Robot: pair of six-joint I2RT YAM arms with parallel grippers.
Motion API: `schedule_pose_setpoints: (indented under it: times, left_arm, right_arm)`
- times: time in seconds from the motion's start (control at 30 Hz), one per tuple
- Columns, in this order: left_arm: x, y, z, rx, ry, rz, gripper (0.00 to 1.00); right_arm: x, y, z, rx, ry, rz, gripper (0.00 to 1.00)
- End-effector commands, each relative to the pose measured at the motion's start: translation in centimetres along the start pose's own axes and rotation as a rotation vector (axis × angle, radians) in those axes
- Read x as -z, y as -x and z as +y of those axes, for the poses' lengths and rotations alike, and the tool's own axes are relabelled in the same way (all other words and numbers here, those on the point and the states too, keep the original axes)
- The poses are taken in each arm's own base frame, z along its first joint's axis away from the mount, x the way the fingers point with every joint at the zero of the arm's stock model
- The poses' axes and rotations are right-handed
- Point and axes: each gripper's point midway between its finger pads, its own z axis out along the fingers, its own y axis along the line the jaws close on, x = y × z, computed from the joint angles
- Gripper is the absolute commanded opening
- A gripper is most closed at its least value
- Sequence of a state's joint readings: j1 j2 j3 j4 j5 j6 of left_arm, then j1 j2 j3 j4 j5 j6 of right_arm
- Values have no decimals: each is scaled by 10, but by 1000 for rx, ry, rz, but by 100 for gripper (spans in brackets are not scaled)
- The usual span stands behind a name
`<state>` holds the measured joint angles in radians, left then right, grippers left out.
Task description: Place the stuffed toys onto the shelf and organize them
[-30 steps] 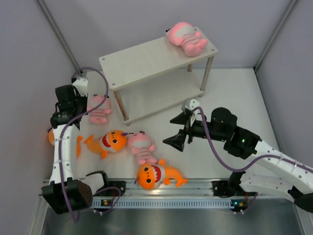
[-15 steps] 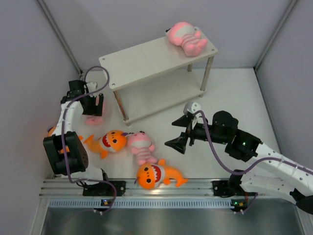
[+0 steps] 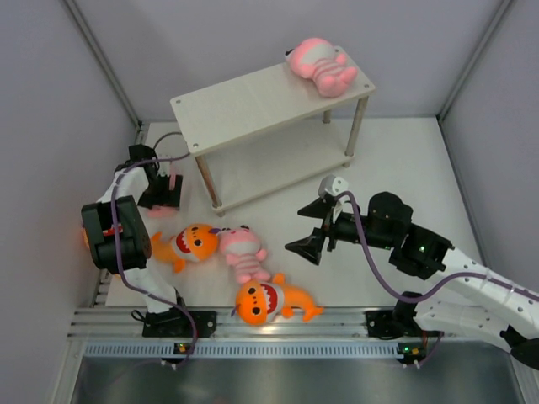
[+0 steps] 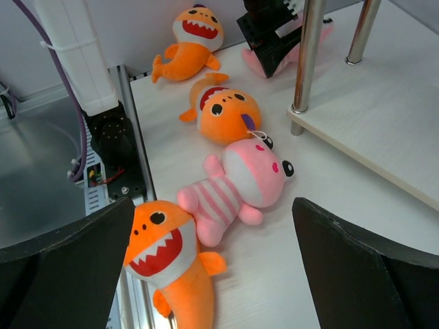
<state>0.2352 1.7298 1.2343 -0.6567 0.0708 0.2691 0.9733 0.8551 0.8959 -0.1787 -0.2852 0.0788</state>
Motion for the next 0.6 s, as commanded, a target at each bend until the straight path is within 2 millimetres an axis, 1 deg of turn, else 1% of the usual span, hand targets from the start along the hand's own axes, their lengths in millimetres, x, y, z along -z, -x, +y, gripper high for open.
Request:
schedule_pose_setpoints:
  times: [0.0, 0.03, 0.07, 0.13, 0.17, 0.23, 0.27, 0.3, 0.33, 0.37, 0.43, 0.47, 0.5, 0.53, 0.57]
  left_arm:
    - [-14, -3, 9, 9, 32, 33, 96]
    - [-17, -7, 8, 8, 28, 47, 92]
    - [-23, -12, 7, 0, 19, 65, 81]
    - [-26, -16, 4, 1, 6, 68, 62]
    - [-26, -15, 3, 2, 0, 58, 42]
    - [-21, -7, 0, 6, -15, 16, 27]
    - [-15, -2, 0, 7, -12, -9, 5]
    - [-12, 0, 3, 8, 1, -15, 0]
    - [-7, 3, 5, 8, 15, -25, 0]
    - [4, 9, 8, -3, 37, -58, 0]
    - [23, 15, 16, -19, 92, -95, 0]
    - [49, 22, 26, -34, 158, -148, 0]
    - [65, 25, 31, -39, 197, -178, 0]
    - [96, 30, 38, -41, 258, -237, 0]
    - [118, 39, 43, -46, 299, -287, 0]
  right_arm:
    - [-2, 13, 6, 22, 18, -48, 99]
    - [-1, 14, 6, 23, 16, -53, 99]
    - [0, 15, 6, 23, 16, -54, 99]
    - [1, 16, 5, 26, 10, -59, 99]
    - [0, 16, 5, 24, 10, -58, 99]
    - [0, 16, 5, 24, 11, -56, 99]
    - [0, 16, 6, 24, 11, -56, 99]
    - [0, 15, 6, 17, 13, -53, 99]
    - [0, 14, 6, 16, 11, -50, 99]
    - [1, 13, 6, 12, 12, -49, 99]
    - [3, 14, 6, 10, 11, -53, 99]
    - [3, 14, 7, 11, 13, -54, 99]
    - [4, 14, 7, 9, 12, -55, 99]
    - [5, 14, 7, 14, 10, -59, 99]
    - [6, 15, 6, 14, 7, -61, 99]
